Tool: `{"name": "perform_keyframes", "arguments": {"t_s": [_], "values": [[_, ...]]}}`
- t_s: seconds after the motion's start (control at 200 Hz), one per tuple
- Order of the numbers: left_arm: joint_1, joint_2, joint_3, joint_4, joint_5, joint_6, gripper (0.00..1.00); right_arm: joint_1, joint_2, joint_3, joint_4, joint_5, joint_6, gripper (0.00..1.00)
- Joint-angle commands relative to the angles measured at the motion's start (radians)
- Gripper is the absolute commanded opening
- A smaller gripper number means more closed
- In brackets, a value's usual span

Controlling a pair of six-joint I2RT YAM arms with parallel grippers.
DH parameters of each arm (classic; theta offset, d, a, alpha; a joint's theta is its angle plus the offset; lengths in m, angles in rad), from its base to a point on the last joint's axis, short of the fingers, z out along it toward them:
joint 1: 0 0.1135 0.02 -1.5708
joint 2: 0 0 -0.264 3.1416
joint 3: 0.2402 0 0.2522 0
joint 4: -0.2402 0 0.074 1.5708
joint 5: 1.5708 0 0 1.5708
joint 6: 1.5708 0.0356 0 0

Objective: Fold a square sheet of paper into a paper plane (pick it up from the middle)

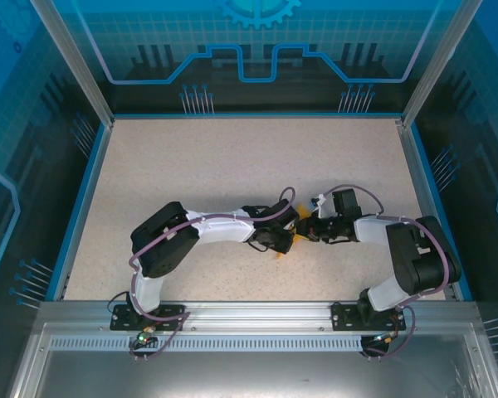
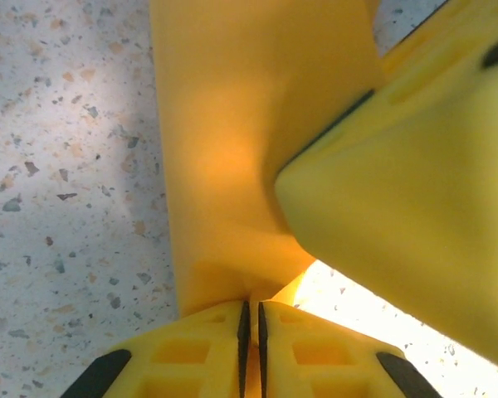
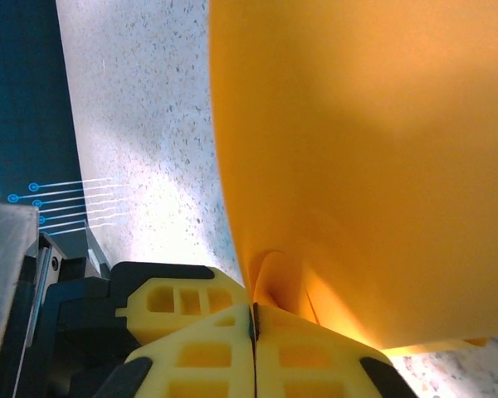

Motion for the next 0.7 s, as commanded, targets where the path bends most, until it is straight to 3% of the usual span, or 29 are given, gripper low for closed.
{"name": "perform_keyframes", "arguments": {"t_s": [0.0, 0.315, 0.695], "values": [[-0.004, -0.052, -0.029, -0.008, 0.017, 0.017, 0.17, 0.013, 0.008, 0.007, -0.048, 0.023, -0.038, 0.03], [-0.024, -0.115, -0.069, -0.045, 0.015, 0.01, 0.28, 0.011, 0.04, 0.012, -0.087, 0.063, -0.071, 0.0], [-0.038, -0.151, -0.133, -0.097, -0.034, 0.015, 0.3, 0.01, 0.051, 0.014, -0.091, 0.059, -0.079, 0.0]]}}
